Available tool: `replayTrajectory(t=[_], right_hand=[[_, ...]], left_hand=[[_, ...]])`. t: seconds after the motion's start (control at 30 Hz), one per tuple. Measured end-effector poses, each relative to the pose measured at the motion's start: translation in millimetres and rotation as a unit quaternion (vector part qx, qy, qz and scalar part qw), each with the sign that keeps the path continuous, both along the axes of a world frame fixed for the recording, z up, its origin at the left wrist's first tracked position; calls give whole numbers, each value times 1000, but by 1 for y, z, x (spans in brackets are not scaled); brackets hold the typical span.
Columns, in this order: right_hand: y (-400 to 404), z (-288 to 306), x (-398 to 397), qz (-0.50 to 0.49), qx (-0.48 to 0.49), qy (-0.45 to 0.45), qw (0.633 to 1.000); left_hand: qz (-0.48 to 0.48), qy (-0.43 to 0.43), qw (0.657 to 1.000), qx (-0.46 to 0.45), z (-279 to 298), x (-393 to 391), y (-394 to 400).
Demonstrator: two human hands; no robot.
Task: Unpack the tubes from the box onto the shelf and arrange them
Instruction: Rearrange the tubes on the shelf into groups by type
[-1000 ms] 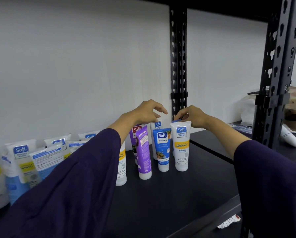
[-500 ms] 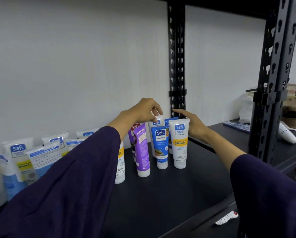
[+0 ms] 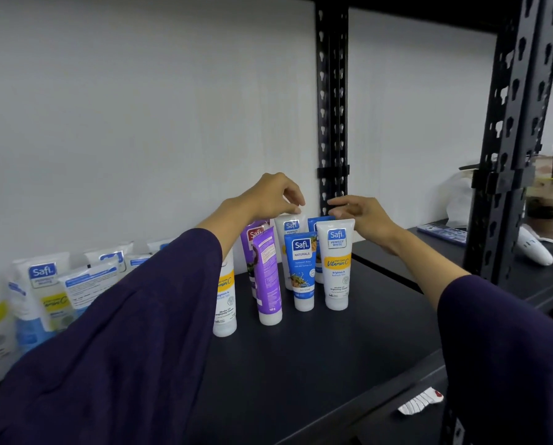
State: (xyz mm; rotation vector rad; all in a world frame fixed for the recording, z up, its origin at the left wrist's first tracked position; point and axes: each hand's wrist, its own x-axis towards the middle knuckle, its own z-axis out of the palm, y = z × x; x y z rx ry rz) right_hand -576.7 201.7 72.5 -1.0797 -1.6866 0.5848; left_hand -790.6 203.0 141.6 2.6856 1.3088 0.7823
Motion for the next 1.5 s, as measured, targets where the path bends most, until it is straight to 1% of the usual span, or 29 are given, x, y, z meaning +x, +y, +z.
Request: replayTrajectory(t=[0.1, 0.23, 0.33, 0.43, 0.53, 0.57, 0.6, 0.67, 0.7, 0.77, 0.87, 0.97, 1.07, 1.17, 1.27, 1.37, 1.5], right_hand=[[-15, 15, 0, -17, 24, 13, 999], [-39, 22, -2, -16, 21, 38, 999], [-57, 17, -7, 3, -5, 55, 998], [-69, 4, -10, 10, -38, 39, 998], [-77, -12, -14, 5, -54, 56, 997], [-80, -18, -15, 6, -58, 64, 996], [-83, -24, -16, 6, -60, 69, 996], [-87, -37, -19, 2, -64, 74, 995], [-89, -43, -19, -3, -67, 76, 995], [-89, -55, -20, -16, -67, 75, 995], [-92, -66, -23, -40, -64, 69, 995], [-96, -72, -28, -54, -56, 65, 995], [-100, -75, -32, -62, -53, 53, 995], [-100, -82, -33, -68, -58, 29, 996], [-97, -90, -33, -87, -67, 6, 994], [-94, -91, -31, -95, -68, -3, 993], [-91, -91, -28, -99, -64, 7, 993]], left_hand=[[-22, -35, 999, 17, 4, 2, -16], [-29, -31, 999, 9, 2, 3, -41], [-17, 25, 999, -15, -3, 6, -56], [13, 87, 996, -30, -11, 11, -62], [67, 106, 992, 3, -19, 18, -69], [80, 91, 992, 21, -22, 21, -74], [86, 57, 994, 42, -27, 25, -81], [96, -56, 991, 80, -42, 33, -98], [108, -123, 983, 87, -52, 37, -106], [141, -230, 960, 78, -77, 44, -123], [176, -304, 936, 37, -112, 51, -135], [198, -304, 932, -3, -134, 57, -131], [196, -313, 929, -33, -147, 64, -127], [219, -342, 911, -73, -153, 69, -119], [254, -343, 897, -114, -158, 71, -108], [288, -338, 888, -116, -161, 70, -100], [293, -299, 903, -99, -166, 69, -94]])
